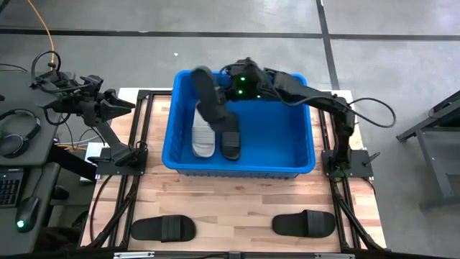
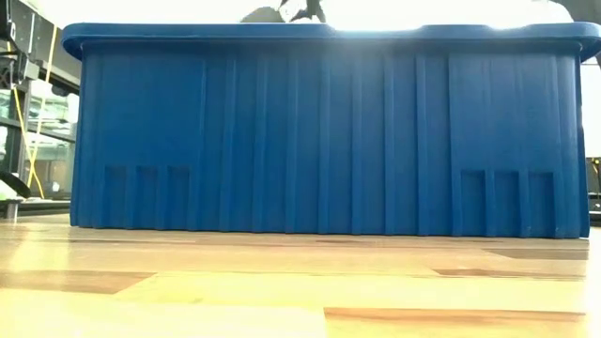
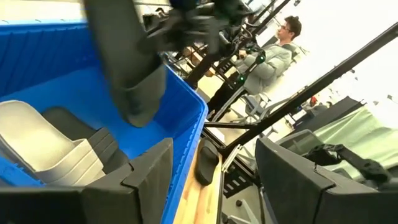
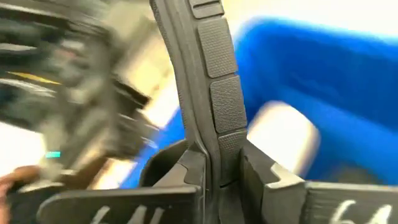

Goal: Pick and place slides into bin
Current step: Stack the black slide on top of the black slide in the blue bin

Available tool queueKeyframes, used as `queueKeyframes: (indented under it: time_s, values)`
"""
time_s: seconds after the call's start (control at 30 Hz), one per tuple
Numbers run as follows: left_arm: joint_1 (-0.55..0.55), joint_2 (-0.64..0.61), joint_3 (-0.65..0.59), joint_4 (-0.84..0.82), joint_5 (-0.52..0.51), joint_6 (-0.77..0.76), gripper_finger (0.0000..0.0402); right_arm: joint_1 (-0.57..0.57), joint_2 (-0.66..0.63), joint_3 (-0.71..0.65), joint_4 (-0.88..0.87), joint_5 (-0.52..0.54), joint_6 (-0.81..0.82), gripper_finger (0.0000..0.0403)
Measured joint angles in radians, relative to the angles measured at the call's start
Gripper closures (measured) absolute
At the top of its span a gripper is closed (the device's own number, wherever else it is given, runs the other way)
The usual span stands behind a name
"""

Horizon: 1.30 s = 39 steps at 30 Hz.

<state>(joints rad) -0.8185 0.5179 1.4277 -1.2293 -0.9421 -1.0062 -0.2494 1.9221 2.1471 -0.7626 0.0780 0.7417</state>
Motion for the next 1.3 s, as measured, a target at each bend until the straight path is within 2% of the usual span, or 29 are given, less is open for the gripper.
queueKeyframes:
  time_s: [0.1,0.2,0.33,0.5,0.6,0.67,0.77,0.83,0.9,0.97,1.07,1.13,1.3]
  values:
    - [0.000,0.000,0.000,0.003,0.000,0.007,0.0185,0.035,-0.029,-0.002,0.186,0.001,-0.118,0.0378]
    - [0.000,0.000,0.000,0.003,0.000,0.007,0.0185,0.074,-0.083,-0.001,0.269,0.037,-0.201,0.0378]
    - [0.000,0.000,0.000,0.002,0.004,0.007,0.0186,0.165,-0.135,-0.001,0.264,0.151,-0.289,0.0378]
    - [0.000,0.000,0.000,0.002,-0.003,0.007,0.0186,0.276,-0.143,-0.046,0.229,0.231,-0.315,0.0378]
    - [0.000,0.000,0.000,0.002,-0.018,0.005,0.0186,0.325,-0.175,-0.237,0.388,0.255,-0.271,0.0378]
    - [0.000,0.000,0.000,0.002,-0.019,-0.011,0.0186,0.353,-0.222,-0.427,0.594,0.272,-0.248,0.0378]
    - [0.000,0.000,0.000,0.004,-0.019,-0.027,0.0186,0.378,-0.370,-0.699,0.856,0.321,-0.226,0.0378]
    - [0.000,0.000,0.000,0.010,-0.026,-0.032,0.0186,0.374,-0.487,-0.829,1.014,0.345,-0.203,0.0379]
    - [0.000,0.000,0.000,0.013,-0.034,-0.037,0.0186,0.360,-0.574,-0.921,1.056,0.390,-0.174,0.0379]
    - [0.000,0.000,0.000,0.013,-0.039,-0.038,0.0186,0.345,-0.636,-0.990,0.992,0.471,-0.088,0.0380]
    - [0.000,0.000,0.000,0.018,-0.041,-0.042,0.0186,0.281,-0.692,-1.049,0.759,0.427,0.150,0.0381]
    - [0.000,0.001,0.000,0.022,-0.041,-0.043,0.0186,0.230,-0.707,-1.051,0.687,0.351,0.235,0.0381]
    - [0.000,0.001,0.000,0.023,-0.046,-0.042,0.0186,0.062,-0.691,-1.050,0.608,0.073,0.350,0.0382]
